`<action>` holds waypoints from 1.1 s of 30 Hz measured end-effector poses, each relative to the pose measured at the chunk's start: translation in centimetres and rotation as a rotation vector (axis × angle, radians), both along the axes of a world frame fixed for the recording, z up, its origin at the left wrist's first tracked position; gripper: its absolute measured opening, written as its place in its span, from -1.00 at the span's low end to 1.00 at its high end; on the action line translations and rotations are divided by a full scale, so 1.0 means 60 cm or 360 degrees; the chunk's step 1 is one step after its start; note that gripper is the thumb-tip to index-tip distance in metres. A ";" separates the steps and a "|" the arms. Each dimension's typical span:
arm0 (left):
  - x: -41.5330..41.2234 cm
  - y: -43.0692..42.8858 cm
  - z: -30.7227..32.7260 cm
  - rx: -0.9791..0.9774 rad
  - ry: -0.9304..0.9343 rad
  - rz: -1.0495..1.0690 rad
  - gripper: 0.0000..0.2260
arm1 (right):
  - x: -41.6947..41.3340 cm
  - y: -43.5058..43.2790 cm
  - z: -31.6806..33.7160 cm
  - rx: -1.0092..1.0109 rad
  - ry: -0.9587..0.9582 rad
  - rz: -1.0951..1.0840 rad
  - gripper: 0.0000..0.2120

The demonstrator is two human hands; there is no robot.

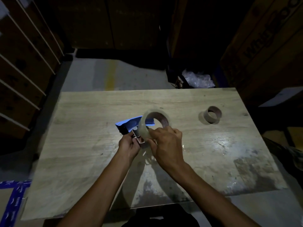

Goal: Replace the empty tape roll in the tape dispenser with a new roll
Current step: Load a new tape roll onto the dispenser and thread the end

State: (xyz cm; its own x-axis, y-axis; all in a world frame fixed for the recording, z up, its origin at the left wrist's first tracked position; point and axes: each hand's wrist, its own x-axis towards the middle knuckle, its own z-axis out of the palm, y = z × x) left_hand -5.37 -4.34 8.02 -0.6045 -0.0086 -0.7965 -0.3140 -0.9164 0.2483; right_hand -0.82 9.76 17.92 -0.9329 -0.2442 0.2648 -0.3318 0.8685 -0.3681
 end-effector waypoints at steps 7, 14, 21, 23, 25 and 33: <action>0.003 0.017 0.030 -0.0074 0.0182 -0.0039 -0.75 | 0.018 -0.027 -0.007 0.0019 -0.0085 0.0055 -0.79; 0.013 0.008 0.029 -0.0130 0.0250 0.0012 -0.80 | 0.015 -0.030 -0.015 -0.0070 -0.0166 0.0102 -0.78; 0.025 0.000 0.045 -0.0223 0.0239 0.0031 -0.67 | -0.012 0.003 -0.040 -0.0455 -0.0416 0.0238 -0.71; 0.029 -0.001 0.041 -0.0261 0.0241 0.0011 -0.74 | -0.021 0.017 -0.047 -0.0502 -0.0471 0.0327 -0.68; 0.032 0.000 0.044 -0.0248 0.0235 0.0017 -0.70 | -0.027 0.026 -0.049 -0.0599 -0.0539 0.0362 -0.69; 0.034 0.015 0.068 -0.0405 0.0417 -0.0144 -0.70 | -0.025 0.013 -0.068 -0.0858 -0.0755 0.0301 -0.66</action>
